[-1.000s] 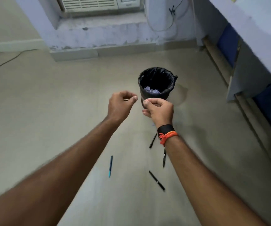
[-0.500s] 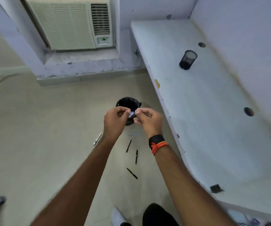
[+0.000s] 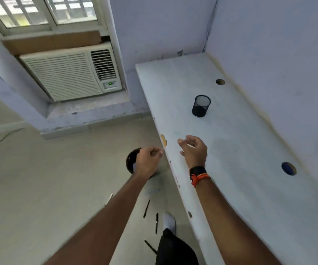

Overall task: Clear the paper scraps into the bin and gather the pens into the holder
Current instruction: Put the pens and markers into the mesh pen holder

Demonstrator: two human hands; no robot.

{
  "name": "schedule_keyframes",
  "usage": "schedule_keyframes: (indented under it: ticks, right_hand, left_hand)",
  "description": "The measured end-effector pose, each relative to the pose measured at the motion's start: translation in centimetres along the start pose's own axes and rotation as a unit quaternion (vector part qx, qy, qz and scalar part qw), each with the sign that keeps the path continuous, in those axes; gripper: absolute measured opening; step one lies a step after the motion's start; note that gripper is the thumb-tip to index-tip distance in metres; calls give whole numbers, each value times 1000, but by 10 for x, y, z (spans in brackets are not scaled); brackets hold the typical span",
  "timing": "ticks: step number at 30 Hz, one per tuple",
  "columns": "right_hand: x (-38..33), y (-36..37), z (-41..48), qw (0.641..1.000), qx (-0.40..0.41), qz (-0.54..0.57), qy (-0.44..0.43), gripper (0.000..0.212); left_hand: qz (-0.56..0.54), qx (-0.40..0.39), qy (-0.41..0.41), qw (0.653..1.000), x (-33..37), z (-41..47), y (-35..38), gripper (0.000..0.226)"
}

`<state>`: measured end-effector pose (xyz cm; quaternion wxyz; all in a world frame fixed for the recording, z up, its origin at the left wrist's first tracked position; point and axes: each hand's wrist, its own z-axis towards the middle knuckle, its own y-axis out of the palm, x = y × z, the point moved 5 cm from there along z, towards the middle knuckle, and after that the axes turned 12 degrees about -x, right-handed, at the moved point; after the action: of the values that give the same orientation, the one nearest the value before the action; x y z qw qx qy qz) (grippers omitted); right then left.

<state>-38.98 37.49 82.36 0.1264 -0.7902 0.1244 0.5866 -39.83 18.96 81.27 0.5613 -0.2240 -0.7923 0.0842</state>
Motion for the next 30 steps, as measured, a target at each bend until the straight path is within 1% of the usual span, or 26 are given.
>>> schedule_keyframes:
  ticks: [4,7,9,12,13,15,17,18,22,24,25,28,30]
  right_hand:
    - [7,-32,108,993,-18,-117,5,55]
    - [6,-45,183,973,-46,-227,5,74]
    - [6,-50,226,957,-68,-281,7,83]
    - [14,-53,281,923,-100,-369,35,82]
    - [17,-54,295,913,-106,-391,45,78]
    - [18,-55,315,902,-95,-419,34,60]
    - [13,-55,320,908,-59,-414,1,42]
    - [12,-53,316,912,-46,-407,-15,38]
    - [13,-39,287,911,-44,-405,-63,37]
    - [12,-29,264,914,-48,-393,-83,39]
    - [11,-22,250,917,-57,-384,-96,40]
    - [9,16,189,921,-112,-345,-143,42]
    - [11,46,139,920,-150,-322,-163,47]
  left_hand:
    - [-9,-22,-28,999,22,62,38,11]
    - [6,-47,-35,998,38,105,62,15]
    - [5,-53,-35,998,49,129,73,15]
    - [19,-49,-25,998,60,150,76,14]
    - [30,-53,-26,998,59,154,76,14]
    - [53,-66,-35,996,50,156,73,14]
    - [58,-67,-47,995,38,151,64,13]
    - [60,-61,-54,995,33,147,58,13]
    - [86,-55,-68,992,18,131,33,18]
    - [74,-53,-72,993,12,123,20,19]
    - [71,-50,-73,994,8,118,14,24]
    - [84,-46,-68,993,1,97,-3,52]
    - [66,-44,-49,996,-4,80,-17,65]
